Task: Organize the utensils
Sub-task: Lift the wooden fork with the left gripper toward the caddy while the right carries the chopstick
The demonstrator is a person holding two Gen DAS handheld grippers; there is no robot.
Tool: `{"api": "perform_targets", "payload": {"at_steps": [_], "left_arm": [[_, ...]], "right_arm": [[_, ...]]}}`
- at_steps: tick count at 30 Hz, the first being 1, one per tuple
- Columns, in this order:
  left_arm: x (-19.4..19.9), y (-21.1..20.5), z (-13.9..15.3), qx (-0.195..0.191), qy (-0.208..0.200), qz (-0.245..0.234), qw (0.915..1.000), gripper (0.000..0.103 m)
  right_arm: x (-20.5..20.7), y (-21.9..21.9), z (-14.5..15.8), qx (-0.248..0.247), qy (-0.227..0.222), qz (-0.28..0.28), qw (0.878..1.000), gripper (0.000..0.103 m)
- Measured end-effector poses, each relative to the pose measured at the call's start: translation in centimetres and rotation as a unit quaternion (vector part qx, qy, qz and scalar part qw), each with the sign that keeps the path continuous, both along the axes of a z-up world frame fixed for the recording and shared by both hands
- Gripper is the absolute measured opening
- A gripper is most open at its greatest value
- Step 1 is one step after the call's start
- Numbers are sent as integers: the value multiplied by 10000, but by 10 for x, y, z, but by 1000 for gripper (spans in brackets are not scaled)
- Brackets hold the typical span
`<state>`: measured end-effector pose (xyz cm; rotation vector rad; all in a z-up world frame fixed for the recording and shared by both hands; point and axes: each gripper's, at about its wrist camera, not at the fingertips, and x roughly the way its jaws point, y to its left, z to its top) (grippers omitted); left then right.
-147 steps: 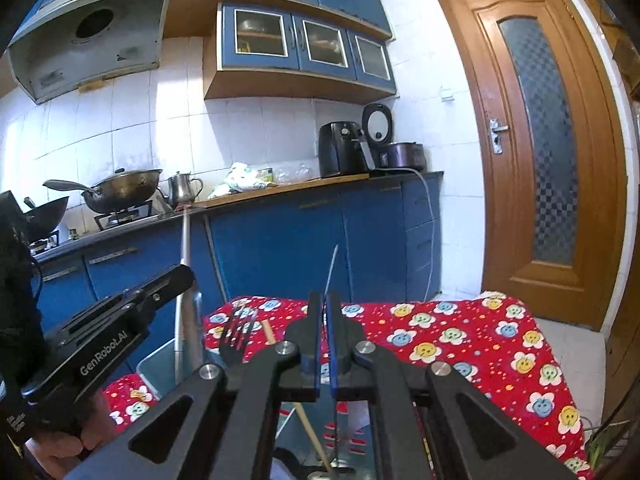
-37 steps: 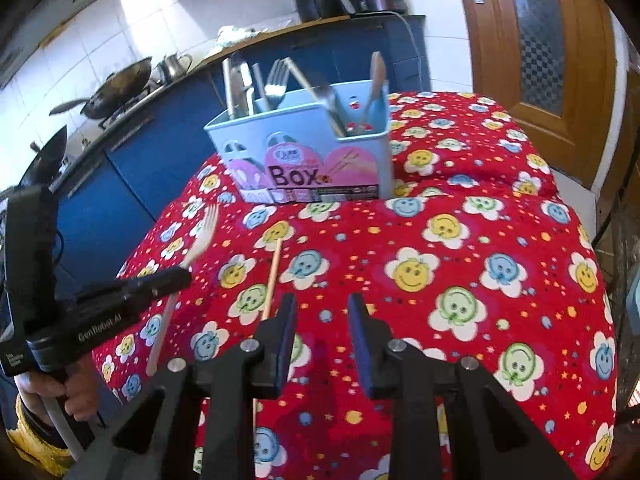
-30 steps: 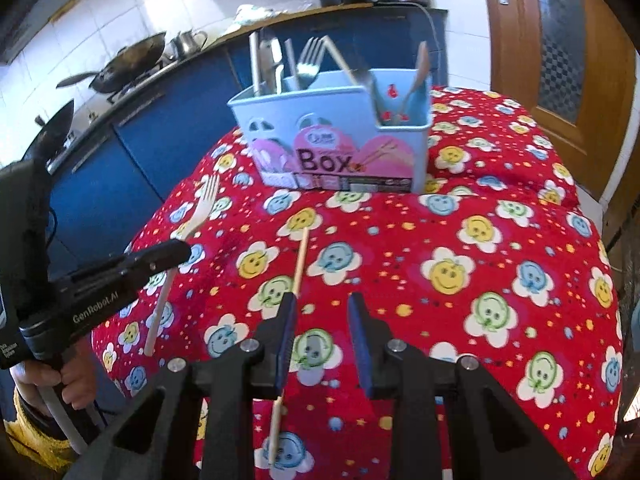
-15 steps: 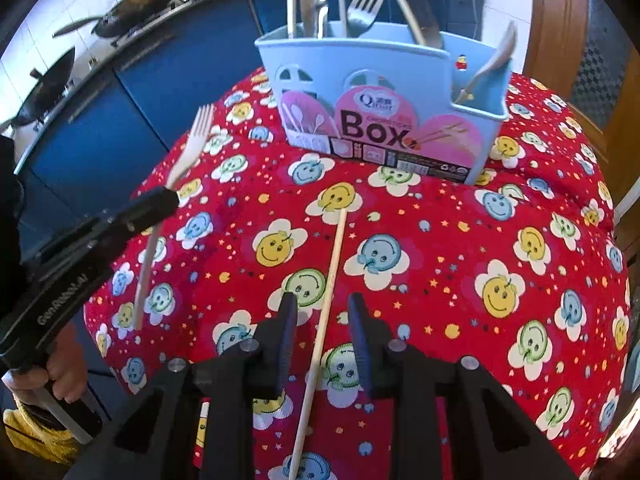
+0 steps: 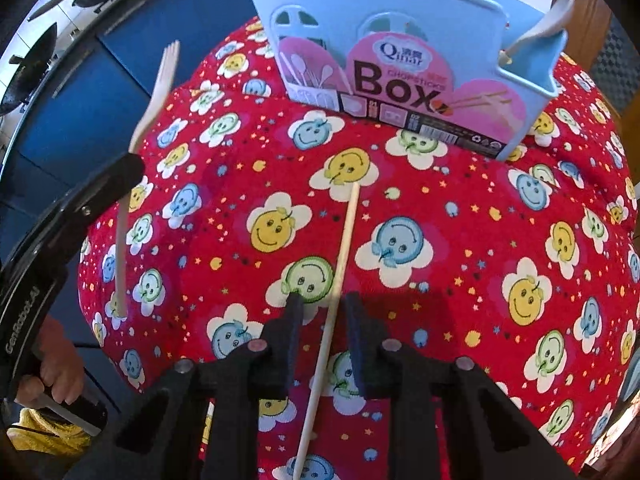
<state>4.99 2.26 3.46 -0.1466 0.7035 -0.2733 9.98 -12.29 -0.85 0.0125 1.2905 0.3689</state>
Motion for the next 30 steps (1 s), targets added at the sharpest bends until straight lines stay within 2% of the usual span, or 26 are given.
{"api": "perform_targets", "payload": {"at_steps": [4, 7, 10, 17, 20, 25, 30], "left_arm": [[0, -1, 1, -53, -67, -2, 10000, 5], [0, -2, 2, -80, -88, 1, 9999, 5], [-1, -4, 5, -98, -156, 6, 9998, 5], [-2, -6, 16, -225, -350, 16, 9991, 5], [0, -9, 22, -285, -460, 11, 9985, 5], [6, -18, 33, -333, -684, -25, 9971, 5], [18, -28, 45, -277, -888, -36, 9957, 5]], "right_arm": [[10, 5, -2, 26, 100, -6, 9999, 20], [8, 6, -3, -20, -30, -62, 10000, 11], [4, 3, -3, 43, -166, -116, 9998, 9], [-10, -20, -1, 826, -319, -383, 9953, 6], [-21, -30, 10, 1160, -591, -441, 9905, 6], [-38, -49, 35, 1367, -1240, -559, 9812, 6], [-43, -63, 63, 1532, -2034, -713, 9644, 6]]}}
